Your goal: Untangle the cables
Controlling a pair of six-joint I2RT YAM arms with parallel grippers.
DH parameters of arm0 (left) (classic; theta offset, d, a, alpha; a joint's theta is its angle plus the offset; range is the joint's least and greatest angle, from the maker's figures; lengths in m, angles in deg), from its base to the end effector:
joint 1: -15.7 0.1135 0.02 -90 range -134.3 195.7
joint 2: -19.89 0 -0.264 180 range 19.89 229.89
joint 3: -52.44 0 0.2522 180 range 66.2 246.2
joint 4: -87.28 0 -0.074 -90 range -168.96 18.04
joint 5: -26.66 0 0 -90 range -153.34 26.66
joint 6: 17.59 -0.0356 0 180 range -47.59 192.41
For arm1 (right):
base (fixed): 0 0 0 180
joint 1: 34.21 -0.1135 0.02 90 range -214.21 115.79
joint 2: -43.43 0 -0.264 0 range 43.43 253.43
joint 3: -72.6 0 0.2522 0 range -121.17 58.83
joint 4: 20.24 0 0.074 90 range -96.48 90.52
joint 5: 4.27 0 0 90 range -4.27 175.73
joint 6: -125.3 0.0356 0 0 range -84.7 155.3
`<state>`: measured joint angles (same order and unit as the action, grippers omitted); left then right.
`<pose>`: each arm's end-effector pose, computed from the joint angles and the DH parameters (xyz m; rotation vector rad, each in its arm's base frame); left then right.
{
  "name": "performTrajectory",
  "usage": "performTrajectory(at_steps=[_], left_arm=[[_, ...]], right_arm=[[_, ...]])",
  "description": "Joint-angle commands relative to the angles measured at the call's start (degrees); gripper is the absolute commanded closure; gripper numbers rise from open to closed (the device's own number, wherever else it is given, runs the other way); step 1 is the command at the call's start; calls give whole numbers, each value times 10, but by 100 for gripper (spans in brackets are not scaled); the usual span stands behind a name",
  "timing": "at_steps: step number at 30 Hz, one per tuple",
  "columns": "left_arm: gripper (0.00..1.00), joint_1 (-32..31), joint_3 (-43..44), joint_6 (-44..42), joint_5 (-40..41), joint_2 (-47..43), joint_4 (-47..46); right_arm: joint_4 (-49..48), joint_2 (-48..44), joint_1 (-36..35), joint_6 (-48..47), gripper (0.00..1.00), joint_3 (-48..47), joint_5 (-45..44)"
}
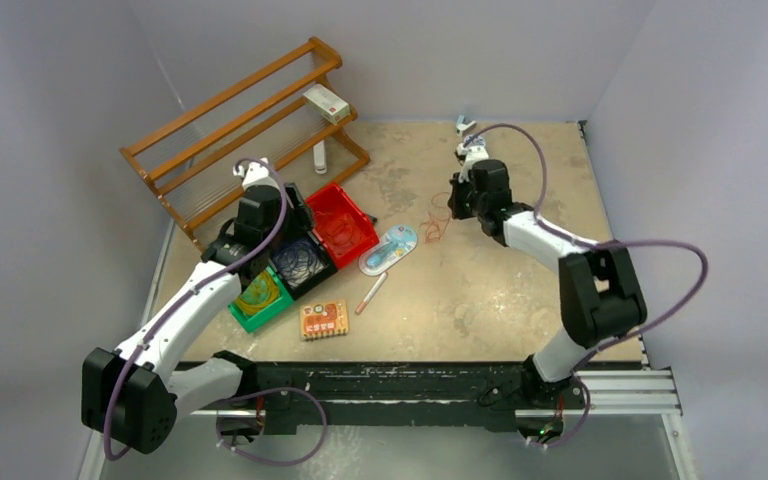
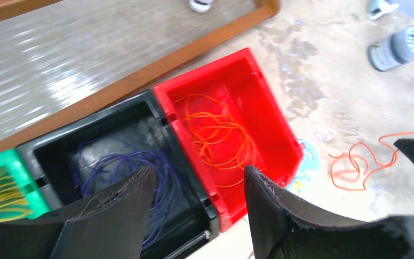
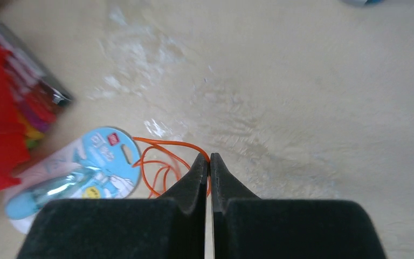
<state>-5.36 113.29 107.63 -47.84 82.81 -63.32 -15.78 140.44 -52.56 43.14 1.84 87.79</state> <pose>0.2313 -0.0789 0.2829 -0.4191 2.0706 -0.3039 0.3533 0.1185 0.2080 -0.2159 2.1109 0.3107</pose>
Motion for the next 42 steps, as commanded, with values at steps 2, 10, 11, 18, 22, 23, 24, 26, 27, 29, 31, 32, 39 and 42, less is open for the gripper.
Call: performTrajectory(at_steps=[2, 10, 11, 18, 22, 23, 24, 26, 27, 29, 31, 32, 39, 42], left_arm=[[37, 0, -6, -6, -101, 1, -146], [35, -2, -37, 87, -233, 48, -373], [35, -2, -40, 101, -245, 55, -400], [36, -19, -26, 174, -320, 105, -531], [39, -60, -7, 153, -330, 125, -529], [40, -71, -2, 143, -331, 128, -527], [41, -81, 2, 132, -332, 132, -522], [42, -98, 11, 111, -331, 137, -512], [43, -104, 14, 104, -331, 141, -508], [44, -113, 23, 92, -337, 147, -505], [44, -121, 34, 78, -347, 153, -499], [45, -125, 41, 71, -353, 158, -492], [47, -153, 79, 17, -371, 180, -434], [47, -167, 90, 2, -373, 191, -421]], right_arm=[[-56, -124, 1, -37, 100, 11, 10], [-98, -250, 1, -2, 100, 35, 63], [-109, -263, 1, 14, 100, 40, 68], [-159, -309, 1, 64, 100, 51, 122], [-162, -320, 1, 68, 100, 47, 123], [-158, -322, 1, 71, 100, 43, 119], [-154, -322, 1, 73, 100, 40, 116], [-149, -322, 1, 76, 100, 34, 114], [-146, -321, 1, 77, 100, 32, 115], [-145, -319, 1, 79, 100, 31, 121], [-145, -319, 0, 81, 100, 31, 125], [-146, -320, 0, 82, 100, 31, 125], [-141, -322, 0, 83, 100, 31, 125], [-141, -322, 0, 83, 100, 32, 126]])
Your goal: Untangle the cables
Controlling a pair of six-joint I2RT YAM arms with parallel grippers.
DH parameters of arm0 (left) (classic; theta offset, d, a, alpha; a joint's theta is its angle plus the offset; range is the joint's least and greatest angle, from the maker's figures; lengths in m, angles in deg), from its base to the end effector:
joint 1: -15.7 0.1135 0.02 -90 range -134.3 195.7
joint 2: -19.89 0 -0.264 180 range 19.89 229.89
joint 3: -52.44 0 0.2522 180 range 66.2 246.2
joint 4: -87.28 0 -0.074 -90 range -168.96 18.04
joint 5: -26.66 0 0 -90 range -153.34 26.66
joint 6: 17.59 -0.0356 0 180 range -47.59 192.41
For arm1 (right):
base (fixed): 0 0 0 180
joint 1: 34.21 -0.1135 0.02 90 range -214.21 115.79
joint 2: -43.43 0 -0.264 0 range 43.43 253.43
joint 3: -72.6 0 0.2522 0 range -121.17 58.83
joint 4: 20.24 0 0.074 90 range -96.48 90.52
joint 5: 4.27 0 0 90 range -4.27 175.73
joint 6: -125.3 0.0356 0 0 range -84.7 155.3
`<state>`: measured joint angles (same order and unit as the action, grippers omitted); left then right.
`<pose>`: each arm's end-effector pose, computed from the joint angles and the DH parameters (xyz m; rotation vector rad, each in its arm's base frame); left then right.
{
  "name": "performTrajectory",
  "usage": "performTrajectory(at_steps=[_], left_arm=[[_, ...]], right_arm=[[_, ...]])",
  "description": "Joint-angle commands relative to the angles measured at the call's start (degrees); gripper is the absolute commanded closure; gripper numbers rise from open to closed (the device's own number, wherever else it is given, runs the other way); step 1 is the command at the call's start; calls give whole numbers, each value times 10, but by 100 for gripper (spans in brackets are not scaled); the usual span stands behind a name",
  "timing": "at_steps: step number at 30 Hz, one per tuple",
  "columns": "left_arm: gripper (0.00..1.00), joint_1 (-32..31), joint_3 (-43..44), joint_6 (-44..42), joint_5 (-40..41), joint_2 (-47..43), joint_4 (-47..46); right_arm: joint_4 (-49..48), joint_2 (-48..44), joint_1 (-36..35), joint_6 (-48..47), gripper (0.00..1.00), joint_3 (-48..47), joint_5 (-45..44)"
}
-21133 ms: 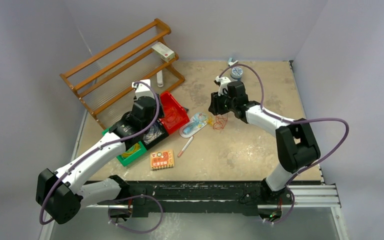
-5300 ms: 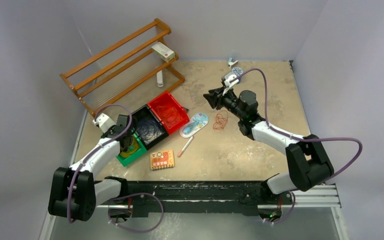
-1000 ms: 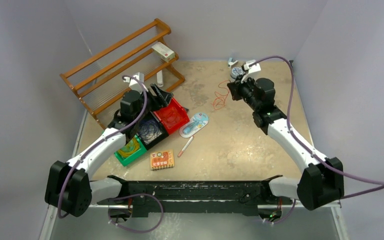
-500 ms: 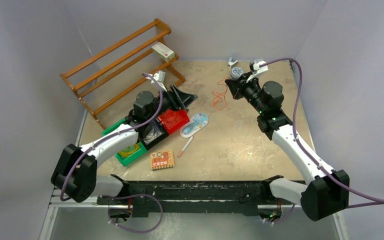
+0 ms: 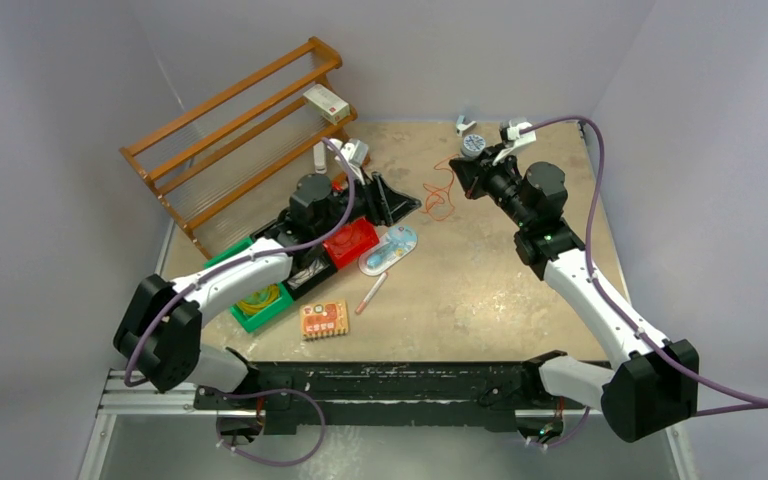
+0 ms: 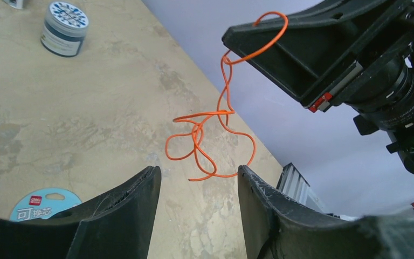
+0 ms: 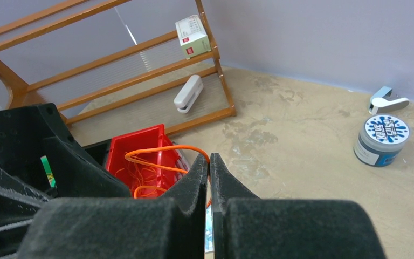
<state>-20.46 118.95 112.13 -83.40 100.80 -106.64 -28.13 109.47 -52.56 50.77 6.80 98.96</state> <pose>0.2592 -0.2046 0.3106 0.2471 1.7213 -1.2832 0.2562 0.0936 0.3682 -0.2303 1.4552 0.6478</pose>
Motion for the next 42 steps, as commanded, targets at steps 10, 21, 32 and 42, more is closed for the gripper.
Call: performTrajectory(at_steps=[10, 21, 32, 42], left_arm=[[47, -42, 60, -59, -7, 50, 28], [90, -44, 72, -58, -1, 60, 32], [100, -44, 54, -89, 34, 25, 93], [100, -43, -3, -100, 103, -4, 142]], right_arm=[[-15, -12, 0, 9, 100, -18, 20], [-18, -11, 0, 7, 100, -16, 22], [-4, -23, 0, -13, 100, -19, -23], [-4, -73, 0, -54, 100, -9, -98]])
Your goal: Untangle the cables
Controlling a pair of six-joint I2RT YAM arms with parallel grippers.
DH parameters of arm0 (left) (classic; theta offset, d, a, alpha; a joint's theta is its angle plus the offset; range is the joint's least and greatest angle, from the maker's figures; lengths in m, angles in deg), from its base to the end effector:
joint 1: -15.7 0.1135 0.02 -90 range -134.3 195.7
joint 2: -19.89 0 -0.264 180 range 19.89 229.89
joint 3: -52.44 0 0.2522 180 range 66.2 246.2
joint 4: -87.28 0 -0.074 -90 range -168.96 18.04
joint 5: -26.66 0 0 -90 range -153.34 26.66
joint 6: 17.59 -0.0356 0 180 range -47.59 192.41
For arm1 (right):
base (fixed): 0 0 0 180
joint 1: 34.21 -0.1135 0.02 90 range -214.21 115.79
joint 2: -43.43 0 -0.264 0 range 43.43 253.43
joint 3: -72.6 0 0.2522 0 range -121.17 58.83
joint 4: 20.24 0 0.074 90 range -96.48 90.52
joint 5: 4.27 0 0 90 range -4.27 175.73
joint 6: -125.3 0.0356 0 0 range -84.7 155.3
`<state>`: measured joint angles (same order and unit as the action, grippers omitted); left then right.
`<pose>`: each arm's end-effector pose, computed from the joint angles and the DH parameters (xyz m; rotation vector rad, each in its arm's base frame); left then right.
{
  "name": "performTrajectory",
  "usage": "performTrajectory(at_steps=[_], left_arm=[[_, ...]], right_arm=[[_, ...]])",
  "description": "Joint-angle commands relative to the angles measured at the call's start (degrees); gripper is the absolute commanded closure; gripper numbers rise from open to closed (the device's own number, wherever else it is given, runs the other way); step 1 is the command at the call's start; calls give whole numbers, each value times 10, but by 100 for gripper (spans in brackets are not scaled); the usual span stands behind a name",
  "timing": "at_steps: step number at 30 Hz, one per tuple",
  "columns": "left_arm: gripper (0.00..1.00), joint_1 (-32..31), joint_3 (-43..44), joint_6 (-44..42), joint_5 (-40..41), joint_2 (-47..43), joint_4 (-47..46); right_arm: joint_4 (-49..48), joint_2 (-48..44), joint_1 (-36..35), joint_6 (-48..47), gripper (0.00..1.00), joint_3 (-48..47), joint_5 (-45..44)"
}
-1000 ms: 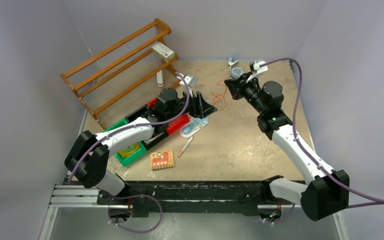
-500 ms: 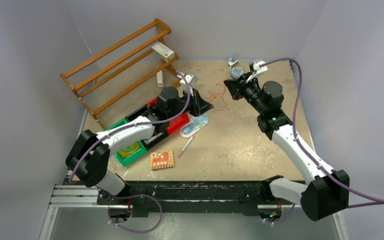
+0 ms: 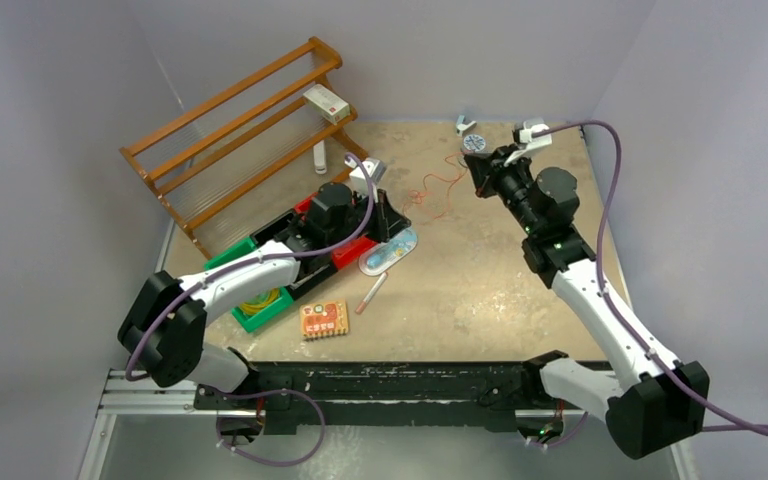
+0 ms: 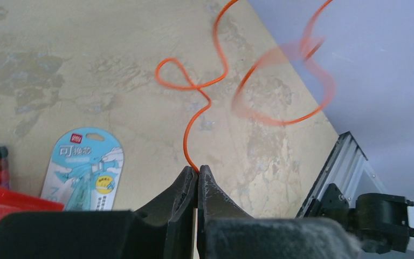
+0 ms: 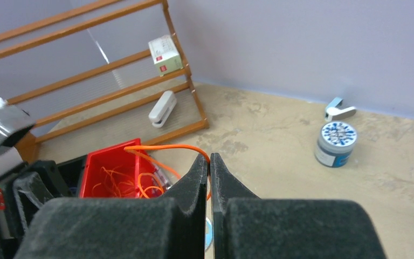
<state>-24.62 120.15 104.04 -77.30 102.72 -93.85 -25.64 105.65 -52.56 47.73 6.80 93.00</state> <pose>0.2505 -0.2239 0.2834 0.3327 1.9244 -1.0850 0.2422 0.0851 0.3799 -0.1804 1.4252 0.5328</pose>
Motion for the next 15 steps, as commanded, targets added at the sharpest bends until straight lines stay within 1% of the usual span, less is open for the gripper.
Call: performTrajectory(at_steps=[1, 6, 11, 15], left_arm=[[100, -1, -16, -20, 52, -25, 21], [100, -1, -12, -26, 114, -26, 68], [100, 0, -17, -26, 156, -29, 87], [100, 4, -18, -8, 224, -32, 123]], right_arm=[[-31, -39, 0, -24, 100, -6, -45], [-47, -69, 0, -19, 100, 17, -95], [-51, -85, 0, -20, 100, 24, -107], [-47, -99, 0, -21, 100, 29, -134]])
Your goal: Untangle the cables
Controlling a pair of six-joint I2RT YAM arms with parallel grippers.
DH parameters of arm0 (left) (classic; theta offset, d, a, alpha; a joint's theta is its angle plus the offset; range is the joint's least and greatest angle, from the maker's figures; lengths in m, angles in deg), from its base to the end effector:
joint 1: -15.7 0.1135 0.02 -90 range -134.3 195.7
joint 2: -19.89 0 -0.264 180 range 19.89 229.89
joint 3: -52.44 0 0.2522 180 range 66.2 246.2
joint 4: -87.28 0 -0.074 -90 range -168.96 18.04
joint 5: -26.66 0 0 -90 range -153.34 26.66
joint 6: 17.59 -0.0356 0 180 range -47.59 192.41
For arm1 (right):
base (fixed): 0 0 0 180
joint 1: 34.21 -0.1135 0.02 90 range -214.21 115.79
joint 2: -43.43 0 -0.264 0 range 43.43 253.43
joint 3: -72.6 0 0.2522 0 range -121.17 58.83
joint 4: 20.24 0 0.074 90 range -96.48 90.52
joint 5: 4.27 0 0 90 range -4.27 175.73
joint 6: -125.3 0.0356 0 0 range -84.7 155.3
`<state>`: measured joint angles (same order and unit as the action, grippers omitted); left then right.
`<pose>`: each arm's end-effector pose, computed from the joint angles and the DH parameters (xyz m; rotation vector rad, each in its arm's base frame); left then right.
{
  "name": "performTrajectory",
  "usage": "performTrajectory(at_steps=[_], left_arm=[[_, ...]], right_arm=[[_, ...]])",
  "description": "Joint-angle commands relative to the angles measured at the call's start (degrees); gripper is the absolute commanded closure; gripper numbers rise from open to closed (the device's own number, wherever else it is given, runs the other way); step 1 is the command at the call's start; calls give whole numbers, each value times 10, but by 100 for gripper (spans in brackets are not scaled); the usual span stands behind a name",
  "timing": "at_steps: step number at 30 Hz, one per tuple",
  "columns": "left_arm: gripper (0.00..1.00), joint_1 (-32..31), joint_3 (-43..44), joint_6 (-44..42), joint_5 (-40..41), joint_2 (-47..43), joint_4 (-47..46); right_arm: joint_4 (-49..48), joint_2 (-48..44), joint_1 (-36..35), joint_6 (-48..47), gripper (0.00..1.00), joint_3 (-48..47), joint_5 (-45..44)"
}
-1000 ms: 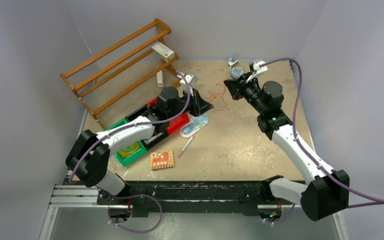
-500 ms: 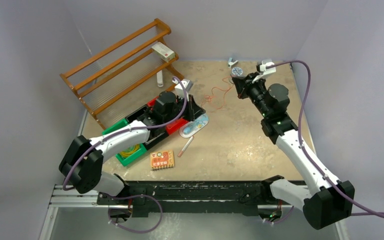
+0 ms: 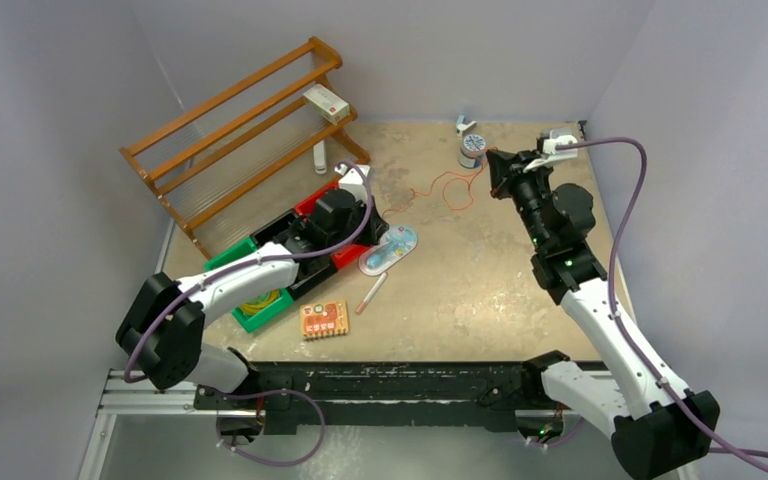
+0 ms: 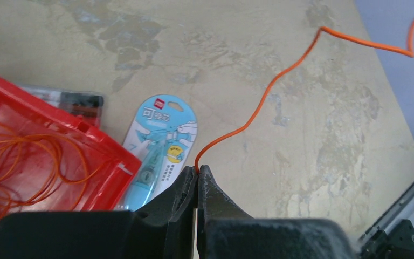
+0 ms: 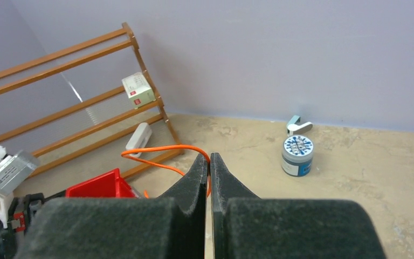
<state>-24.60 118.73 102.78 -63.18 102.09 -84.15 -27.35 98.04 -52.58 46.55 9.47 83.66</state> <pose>0.2490 -0.2111 0.2605 0.1787 2.0790 -0.7742 0.2111 0.0688 0.3956 -0.0502 1.3087 0.4183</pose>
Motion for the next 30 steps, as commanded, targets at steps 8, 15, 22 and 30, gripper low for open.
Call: performTrajectory(at_steps=[8, 15, 22, 30], left_arm=[[100, 64, -21, 44, 108, -63, 75], [100, 71, -30, 34, 160, -134, 148], [100, 111, -61, 39, 169, -164, 155], [100, 117, -36, 25, 167, -91, 145]], right_arm=[[-50, -14, 0, -38, 100, -1, 82], [-56, 90, -80, -61, 100, -50, 185], [-90, 211, -156, -38, 100, -111, 177], [-135, 348, -169, -11, 100, -176, 218]])
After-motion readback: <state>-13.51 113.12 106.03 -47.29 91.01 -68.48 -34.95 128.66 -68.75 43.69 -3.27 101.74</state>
